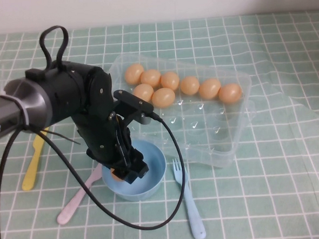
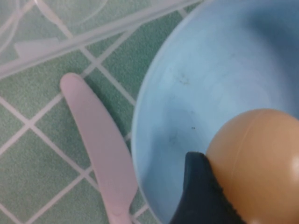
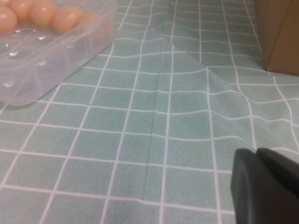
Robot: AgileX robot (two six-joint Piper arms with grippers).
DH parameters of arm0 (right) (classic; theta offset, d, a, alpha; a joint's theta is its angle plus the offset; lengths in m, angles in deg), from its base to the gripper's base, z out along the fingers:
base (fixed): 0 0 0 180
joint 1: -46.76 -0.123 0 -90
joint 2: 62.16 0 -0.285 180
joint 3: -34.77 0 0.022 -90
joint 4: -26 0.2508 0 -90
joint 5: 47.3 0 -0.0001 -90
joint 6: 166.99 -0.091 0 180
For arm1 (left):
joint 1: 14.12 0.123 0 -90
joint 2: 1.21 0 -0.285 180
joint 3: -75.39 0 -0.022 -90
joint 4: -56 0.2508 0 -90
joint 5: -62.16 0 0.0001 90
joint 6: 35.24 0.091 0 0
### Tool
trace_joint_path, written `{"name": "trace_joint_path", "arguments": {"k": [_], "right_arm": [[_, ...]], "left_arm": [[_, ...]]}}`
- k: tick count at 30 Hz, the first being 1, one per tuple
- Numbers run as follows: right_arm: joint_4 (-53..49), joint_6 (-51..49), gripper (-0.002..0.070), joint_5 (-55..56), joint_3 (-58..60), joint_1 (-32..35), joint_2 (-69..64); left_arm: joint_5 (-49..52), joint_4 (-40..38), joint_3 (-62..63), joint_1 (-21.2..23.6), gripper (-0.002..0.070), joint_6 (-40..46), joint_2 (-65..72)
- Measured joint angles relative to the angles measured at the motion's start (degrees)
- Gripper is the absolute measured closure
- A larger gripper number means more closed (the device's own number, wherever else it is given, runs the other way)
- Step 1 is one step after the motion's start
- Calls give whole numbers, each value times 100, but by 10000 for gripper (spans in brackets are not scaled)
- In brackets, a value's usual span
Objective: Take an egg out of the egg box
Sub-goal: Place the egg in the bowl
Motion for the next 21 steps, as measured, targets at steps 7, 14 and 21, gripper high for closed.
{"name": "trace_joint_path", "arguments": {"k": [7, 14, 21], "right_arm": [[0, 0, 694, 0, 0, 0, 0], [0, 0, 694, 0, 0, 0, 0], [0, 0, 694, 0, 0, 0, 0]], "left_arm": [[-77, -23, 1, 0, 317, 0, 64], [-105, -23, 1, 0, 269, 0, 64], [-111, -23, 1, 0, 242, -11, 49]]}}
